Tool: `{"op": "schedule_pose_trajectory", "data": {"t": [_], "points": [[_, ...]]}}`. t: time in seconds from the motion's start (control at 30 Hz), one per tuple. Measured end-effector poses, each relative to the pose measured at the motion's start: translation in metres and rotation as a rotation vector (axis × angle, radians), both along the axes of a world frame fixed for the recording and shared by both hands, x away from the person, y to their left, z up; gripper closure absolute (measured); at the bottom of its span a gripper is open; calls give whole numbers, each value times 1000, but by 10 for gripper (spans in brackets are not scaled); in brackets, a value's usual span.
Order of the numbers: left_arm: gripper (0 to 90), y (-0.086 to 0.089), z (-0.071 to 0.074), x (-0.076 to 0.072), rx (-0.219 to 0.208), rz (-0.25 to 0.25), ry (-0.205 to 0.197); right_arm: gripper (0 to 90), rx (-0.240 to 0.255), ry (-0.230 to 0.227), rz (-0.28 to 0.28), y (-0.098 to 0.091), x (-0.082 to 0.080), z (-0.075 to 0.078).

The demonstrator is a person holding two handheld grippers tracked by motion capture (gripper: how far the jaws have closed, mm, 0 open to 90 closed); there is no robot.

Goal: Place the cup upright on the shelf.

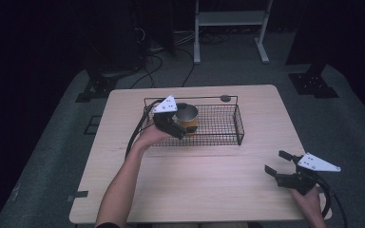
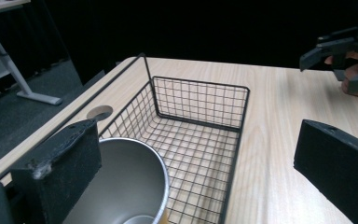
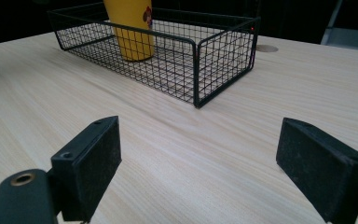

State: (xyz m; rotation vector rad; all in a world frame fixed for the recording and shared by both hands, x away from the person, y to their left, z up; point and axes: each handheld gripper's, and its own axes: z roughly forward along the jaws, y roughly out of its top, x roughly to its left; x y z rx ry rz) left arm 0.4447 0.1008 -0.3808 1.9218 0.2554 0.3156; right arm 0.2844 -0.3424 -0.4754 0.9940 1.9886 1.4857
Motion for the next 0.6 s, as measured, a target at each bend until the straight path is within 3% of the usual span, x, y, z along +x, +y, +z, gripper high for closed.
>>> {"op": "schedule_pose_trajectory", "data": {"t": [0.23, 0.37, 0.6], "points": [[14, 4, -2, -8, -18, 6, 7, 128, 0, 1, -2, 0, 0, 0], [14, 7, -4, -10, -6, 5, 31, 128, 0, 1, -1, 0, 0, 0], [14, 10, -7, -16, -17, 8, 24, 128, 0, 1, -1, 0, 0, 0]]}}
